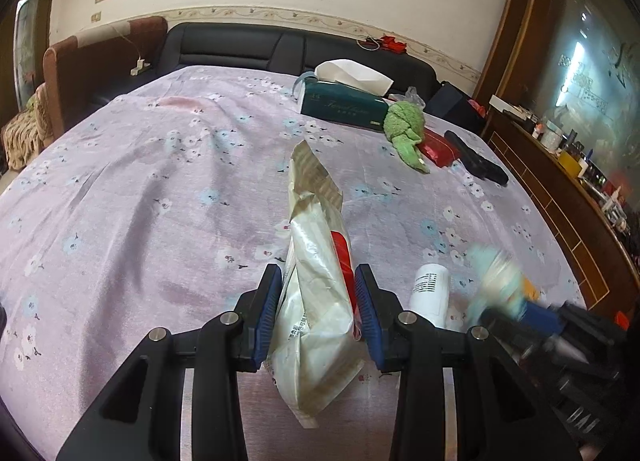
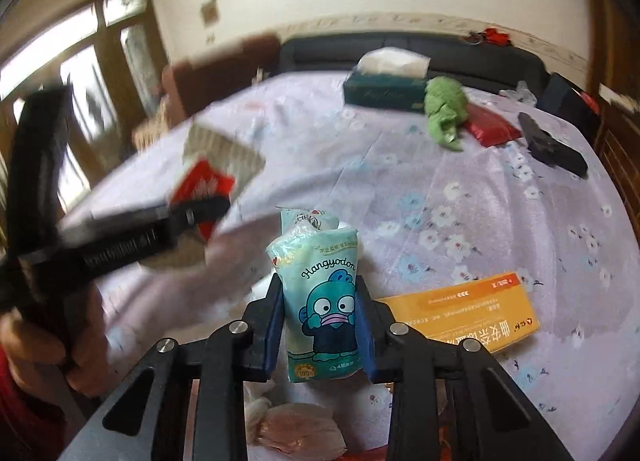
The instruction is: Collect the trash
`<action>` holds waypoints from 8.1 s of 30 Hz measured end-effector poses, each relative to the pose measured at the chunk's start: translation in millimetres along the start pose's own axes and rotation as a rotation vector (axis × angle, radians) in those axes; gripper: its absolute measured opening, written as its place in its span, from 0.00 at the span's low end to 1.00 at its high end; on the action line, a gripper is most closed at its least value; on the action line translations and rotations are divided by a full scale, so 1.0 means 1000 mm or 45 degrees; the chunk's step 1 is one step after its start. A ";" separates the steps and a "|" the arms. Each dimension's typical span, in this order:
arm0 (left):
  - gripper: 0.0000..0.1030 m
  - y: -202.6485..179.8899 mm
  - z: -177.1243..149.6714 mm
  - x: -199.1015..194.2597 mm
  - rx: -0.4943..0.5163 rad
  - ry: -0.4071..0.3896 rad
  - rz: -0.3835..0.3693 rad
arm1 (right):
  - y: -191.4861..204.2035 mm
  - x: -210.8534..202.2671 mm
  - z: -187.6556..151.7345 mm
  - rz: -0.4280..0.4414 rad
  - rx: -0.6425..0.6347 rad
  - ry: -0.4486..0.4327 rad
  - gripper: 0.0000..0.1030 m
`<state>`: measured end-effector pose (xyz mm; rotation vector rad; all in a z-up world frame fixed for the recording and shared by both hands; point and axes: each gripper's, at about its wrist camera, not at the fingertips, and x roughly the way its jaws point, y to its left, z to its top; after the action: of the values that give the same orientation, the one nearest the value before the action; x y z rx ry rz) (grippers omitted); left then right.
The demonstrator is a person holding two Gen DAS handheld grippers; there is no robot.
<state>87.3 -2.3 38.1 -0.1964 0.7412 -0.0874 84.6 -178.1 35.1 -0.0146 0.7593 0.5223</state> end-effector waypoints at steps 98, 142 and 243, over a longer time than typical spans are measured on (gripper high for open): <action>0.35 -0.025 -0.005 -0.028 0.185 -0.177 0.195 | 0.008 -0.131 -0.049 -0.341 0.279 -0.324 0.33; 0.51 -0.446 -0.128 -0.074 0.729 0.384 -0.863 | -0.264 -0.373 -0.220 -0.721 1.099 -0.497 0.56; 0.33 -0.038 -0.073 -0.101 0.304 0.030 -0.235 | -0.033 -0.091 -0.073 -0.206 0.585 0.074 0.65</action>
<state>-36.9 -35.3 60.0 -0.0352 0.7284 -0.3523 -2.7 -261.5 36.2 0.3343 0.9126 0.1859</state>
